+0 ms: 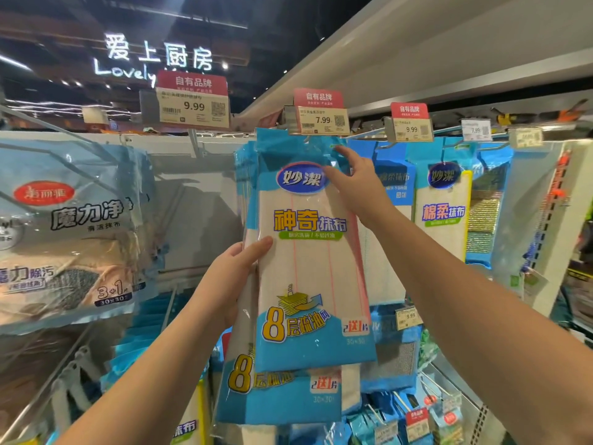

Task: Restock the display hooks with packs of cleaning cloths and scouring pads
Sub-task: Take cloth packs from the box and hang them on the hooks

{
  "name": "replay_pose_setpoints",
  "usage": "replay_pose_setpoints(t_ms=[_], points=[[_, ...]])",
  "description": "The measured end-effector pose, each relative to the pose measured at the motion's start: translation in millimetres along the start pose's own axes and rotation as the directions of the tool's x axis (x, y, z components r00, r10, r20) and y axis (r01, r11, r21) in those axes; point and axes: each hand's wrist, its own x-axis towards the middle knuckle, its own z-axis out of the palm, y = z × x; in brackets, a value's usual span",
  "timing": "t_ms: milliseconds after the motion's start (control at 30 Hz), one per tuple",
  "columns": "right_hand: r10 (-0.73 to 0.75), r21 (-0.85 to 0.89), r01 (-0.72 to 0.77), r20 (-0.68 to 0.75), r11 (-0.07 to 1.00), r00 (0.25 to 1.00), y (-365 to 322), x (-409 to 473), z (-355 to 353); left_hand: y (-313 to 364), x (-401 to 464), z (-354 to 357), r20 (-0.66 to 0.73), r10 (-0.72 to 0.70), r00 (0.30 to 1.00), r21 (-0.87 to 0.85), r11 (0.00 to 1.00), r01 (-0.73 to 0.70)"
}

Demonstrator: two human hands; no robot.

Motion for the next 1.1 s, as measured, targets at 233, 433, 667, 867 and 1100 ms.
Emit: replay_pose_setpoints(t_ms=[233,433,667,867,1100], points=[[0.059,-0.167,-0.041,0.100,0.985,0.993,10,-68,3,-1,6,-3,-0.122,0.061,0.991,0.089,0.995,-0.050],[0.081,-0.186,-0.054,0.143,0.981,0.986,16,-61,19,0,6,-10,-0.190,0.130,0.973,0.209,0.974,-0.089],[0.118,-0.219,-0.077,0.180,0.973,0.977,25,-34,35,7,-7,-59,-0.379,0.282,0.881,0.362,0.922,-0.139],[0.173,-0.238,-0.124,0.194,0.963,0.966,42,-4,68,17,-20,-90,-0.448,0.341,0.827,0.379,0.910,-0.171],[0.184,-0.243,-0.141,0.165,0.960,0.969,59,5,94,20,-26,-105,-0.473,0.322,0.820,0.312,0.932,-0.186]])
